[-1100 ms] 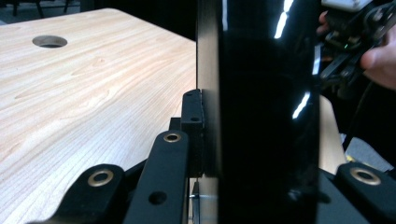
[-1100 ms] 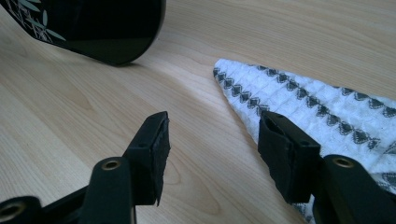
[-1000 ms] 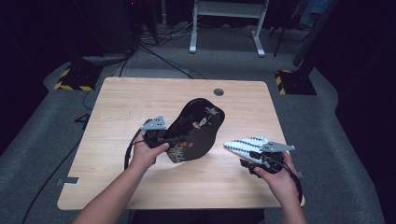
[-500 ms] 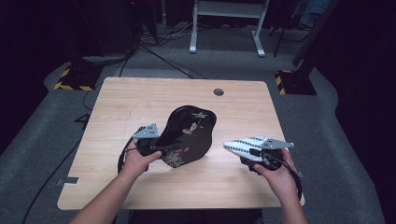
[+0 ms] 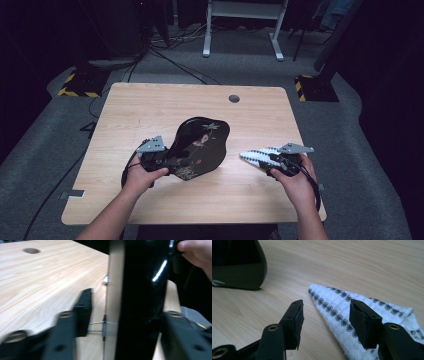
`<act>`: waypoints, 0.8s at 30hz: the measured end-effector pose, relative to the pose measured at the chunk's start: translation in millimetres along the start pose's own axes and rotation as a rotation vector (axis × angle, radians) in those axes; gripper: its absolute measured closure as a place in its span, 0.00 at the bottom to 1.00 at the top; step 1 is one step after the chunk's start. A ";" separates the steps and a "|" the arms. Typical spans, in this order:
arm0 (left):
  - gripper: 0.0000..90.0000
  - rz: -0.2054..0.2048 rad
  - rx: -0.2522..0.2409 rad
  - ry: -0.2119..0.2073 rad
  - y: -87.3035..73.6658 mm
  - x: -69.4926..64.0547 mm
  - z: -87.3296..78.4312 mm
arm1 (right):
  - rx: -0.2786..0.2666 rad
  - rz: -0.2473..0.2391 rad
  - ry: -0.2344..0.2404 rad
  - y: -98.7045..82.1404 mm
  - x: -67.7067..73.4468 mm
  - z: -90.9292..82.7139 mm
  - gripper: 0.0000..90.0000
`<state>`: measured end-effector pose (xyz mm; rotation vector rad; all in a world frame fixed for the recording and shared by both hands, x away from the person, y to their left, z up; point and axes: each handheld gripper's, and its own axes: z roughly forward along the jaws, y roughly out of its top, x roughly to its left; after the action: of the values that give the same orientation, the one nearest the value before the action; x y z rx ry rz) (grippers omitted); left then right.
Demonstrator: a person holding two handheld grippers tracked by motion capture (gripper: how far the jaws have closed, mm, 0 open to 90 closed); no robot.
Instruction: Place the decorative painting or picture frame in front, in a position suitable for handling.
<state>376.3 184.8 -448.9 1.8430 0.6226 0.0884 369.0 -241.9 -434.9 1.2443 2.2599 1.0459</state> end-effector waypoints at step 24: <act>0.25 0.045 0.044 0.121 -18.2 -3.1 -25.9 | 0.184 0.213 -0.181 19.9 2.3 86.9 0.44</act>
<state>357.6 209.8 -455.1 1.9044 0.6716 0.2188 432.1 -195.4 -477.5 1.6154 2.1594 0.7695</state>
